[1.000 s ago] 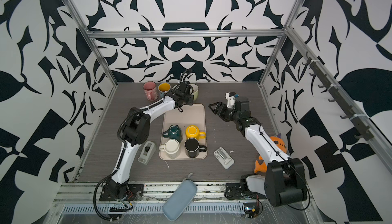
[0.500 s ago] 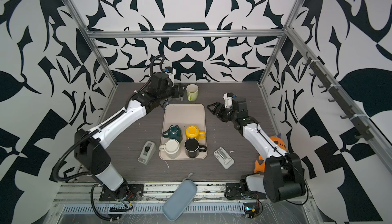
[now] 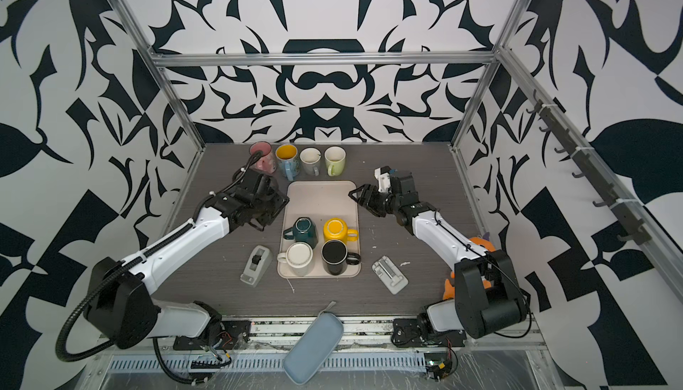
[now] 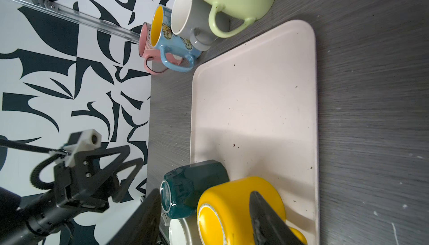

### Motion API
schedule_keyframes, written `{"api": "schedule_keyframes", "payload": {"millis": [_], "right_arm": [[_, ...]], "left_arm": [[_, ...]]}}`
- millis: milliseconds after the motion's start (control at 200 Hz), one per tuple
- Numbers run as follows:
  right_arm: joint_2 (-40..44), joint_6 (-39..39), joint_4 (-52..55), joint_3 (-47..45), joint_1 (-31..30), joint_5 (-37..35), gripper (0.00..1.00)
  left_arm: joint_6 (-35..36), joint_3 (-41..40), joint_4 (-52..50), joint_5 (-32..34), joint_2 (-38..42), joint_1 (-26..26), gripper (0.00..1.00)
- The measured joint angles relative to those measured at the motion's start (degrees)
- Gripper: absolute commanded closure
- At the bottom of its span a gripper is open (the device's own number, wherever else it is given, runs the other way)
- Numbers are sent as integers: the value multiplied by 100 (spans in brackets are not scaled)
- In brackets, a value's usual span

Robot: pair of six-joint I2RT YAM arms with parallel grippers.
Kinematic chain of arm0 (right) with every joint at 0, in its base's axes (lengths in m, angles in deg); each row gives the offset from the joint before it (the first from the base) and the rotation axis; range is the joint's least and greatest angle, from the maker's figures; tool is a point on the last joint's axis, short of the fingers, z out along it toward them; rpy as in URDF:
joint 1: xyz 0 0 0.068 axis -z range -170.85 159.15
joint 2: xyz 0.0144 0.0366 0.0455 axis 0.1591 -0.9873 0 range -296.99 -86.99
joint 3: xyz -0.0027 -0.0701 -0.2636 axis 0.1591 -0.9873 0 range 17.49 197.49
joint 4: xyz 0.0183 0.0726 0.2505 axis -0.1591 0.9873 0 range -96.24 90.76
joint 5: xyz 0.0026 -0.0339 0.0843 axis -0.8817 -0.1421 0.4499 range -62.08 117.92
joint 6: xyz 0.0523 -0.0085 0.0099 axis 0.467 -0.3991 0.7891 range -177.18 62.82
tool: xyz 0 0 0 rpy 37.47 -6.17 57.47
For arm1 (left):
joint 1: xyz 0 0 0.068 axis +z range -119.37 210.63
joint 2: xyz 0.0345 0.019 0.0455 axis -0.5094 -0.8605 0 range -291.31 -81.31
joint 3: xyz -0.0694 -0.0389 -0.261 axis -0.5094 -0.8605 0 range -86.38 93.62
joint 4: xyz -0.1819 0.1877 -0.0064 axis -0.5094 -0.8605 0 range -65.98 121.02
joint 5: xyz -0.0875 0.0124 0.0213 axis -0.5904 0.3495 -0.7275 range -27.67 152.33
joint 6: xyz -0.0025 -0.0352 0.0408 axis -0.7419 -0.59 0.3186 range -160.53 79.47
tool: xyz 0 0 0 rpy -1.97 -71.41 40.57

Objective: Turn the mug right side up
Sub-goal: Pick up the mug from the tray.

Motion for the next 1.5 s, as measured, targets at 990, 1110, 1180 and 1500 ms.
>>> {"api": "schedule_keyframes", "payload": {"millis": [990,1110,1180,1500], "right_arm": [[179,-107,74,0,-24,-131,36],[179,-105,72,0,-24,-131,36],[177,-105,70,0,-24,-131,36],[177,-105,70,0,-24,-138,36]], "left_arm": [[-3276,-1060,693,-780,122,-17,45],[-3357,-1064,682,-811,122,-37,44],[-3397,-1067,682,-839,122,-37,44],[-3438,-1069,927,-1145,-356,-37,47]]}}
